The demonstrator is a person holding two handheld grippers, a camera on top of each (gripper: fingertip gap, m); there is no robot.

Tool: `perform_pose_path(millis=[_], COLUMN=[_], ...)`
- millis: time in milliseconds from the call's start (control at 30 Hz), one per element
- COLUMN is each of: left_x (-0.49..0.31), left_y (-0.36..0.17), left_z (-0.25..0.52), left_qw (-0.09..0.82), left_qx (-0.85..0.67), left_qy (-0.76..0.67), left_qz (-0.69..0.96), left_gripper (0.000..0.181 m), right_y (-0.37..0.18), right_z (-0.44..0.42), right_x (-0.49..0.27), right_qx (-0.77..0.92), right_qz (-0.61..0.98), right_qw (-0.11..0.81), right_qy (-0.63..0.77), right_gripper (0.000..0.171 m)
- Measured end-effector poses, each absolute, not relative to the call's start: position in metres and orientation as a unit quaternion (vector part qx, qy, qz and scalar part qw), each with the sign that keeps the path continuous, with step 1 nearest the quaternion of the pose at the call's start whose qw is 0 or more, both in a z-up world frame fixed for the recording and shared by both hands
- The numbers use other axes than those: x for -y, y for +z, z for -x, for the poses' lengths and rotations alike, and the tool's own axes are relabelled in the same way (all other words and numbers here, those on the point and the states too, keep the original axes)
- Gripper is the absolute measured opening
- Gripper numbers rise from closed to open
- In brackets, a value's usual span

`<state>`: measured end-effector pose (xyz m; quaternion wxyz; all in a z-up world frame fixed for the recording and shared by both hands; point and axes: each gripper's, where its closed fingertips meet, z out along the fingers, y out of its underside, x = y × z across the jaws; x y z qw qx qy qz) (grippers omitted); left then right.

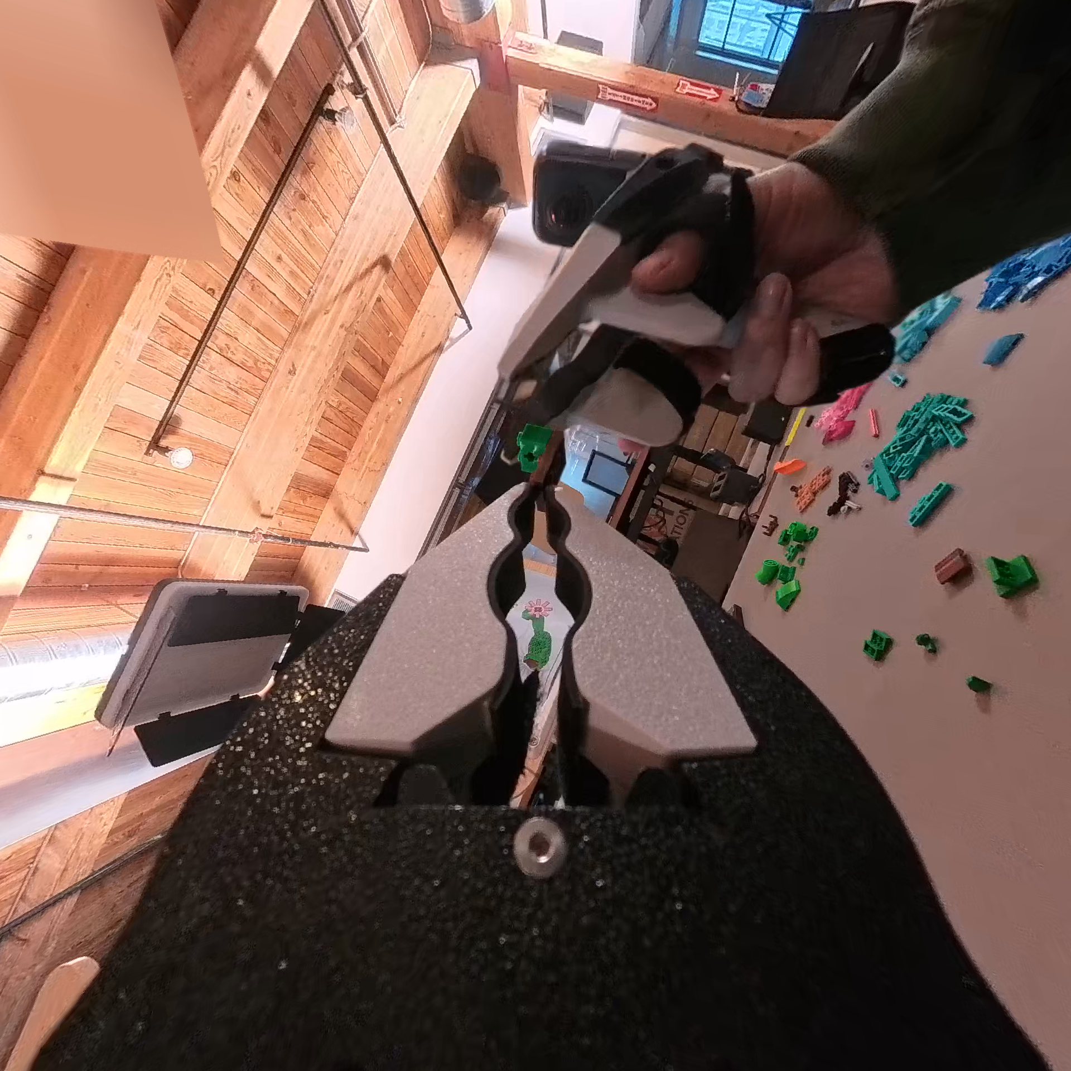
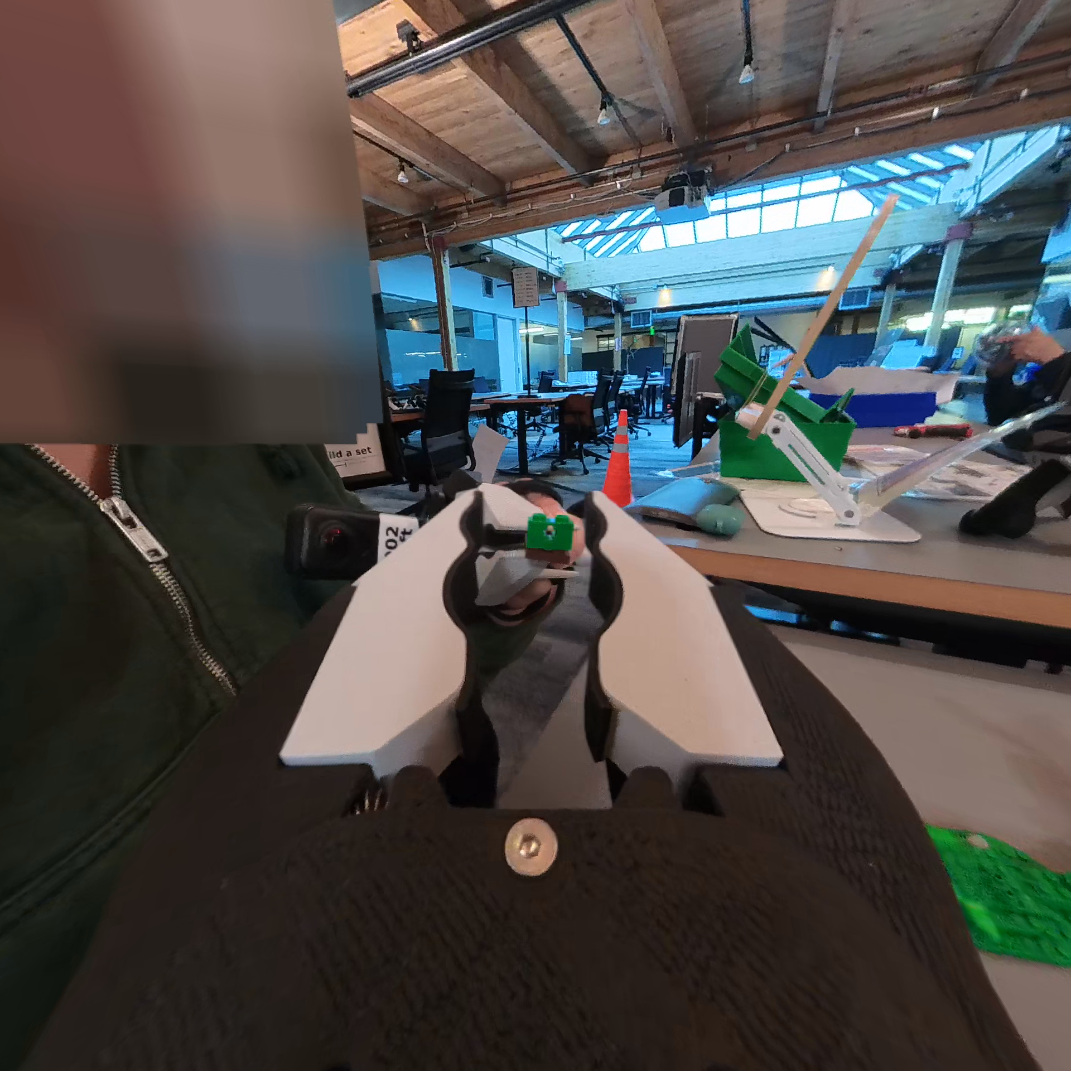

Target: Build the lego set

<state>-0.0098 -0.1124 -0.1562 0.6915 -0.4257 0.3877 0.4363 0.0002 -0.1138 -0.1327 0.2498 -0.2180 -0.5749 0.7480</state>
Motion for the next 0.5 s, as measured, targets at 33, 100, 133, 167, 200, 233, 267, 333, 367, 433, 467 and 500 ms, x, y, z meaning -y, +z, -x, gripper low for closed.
perform_pose_path(millis=[33,100,133,167,200,233,267,333,367,433,467,500], left_x=[0.113,0.113,0.113,0.113,0.112,0.112,0.111,0.111,0.110,0.110,0.110,0.110], left_y=[-0.156,-0.158,-0.159,-0.160,-0.161,-0.161,-0.163,-0.163,-0.164,-0.165,-0.166,-0.166], left_z=[0.010,0.007,0.007,0.006,0.005,0.005,0.004,0.004,0.003,0.003,0.003,0.003], left_qw=[0.692,0.695,0.697,0.698,0.701,0.703,0.703,0.705,0.704,0.704,0.704,0.703], left_qx=[-0.391,-0.403,-0.405,-0.410,-0.410,-0.410,-0.412,-0.410,-0.411,-0.412,-0.412,-0.413], left_qy=[0.432,0.411,0.402,0.389,0.380,0.373,0.364,0.358,0.356,0.354,0.354,0.354], left_qz=[0.427,0.430,0.434,0.439,0.443,0.447,0.451,0.454,0.456,0.457,0.458,0.458], left_gripper=[0.000,0.000,0.000,0.000,0.000,0.000,0.000,0.000,0.000,0.000,0.000,0.000], right_y=[-0.130,-0.128,-0.129,-0.132,-0.135,-0.141,-0.146,-0.156,-0.160,-0.165,-0.165,-0.164], right_z=[-0.004,-0.010,-0.010,-0.010,-0.009,-0.006,-0.002,0.004,0.007,0.010,0.011,0.012], right_x=[0.114,0.114,0.114,0.116,0.117,0.118,0.117,0.116,0.116,0.117,0.118,0.117], right_qx=[0.581,0.613,0.637,0.662,0.684,0.708,0.725,0.747,0.752,0.754,0.751,0.746], right_qz=[0.202,0.160,0.135,0.103,0.076,0.057,0.046,0.014,0.002,-0.018,-0.025,-0.027], right_qw=[0.266,0.347,0.411,0.470,0.515,0.542,0.562,0.592,0.602,0.617,0.625,0.634], right_qy=[0.742,0.691,0.638,0.575,0.511,0.449,0.395,0.301,0.268,0.225,0.213,0.203], right_gripper=[0.042,0.056,0.060,0.060,0.059,0.057,0.053,0.048,0.045,0.036,0.029,0.025])
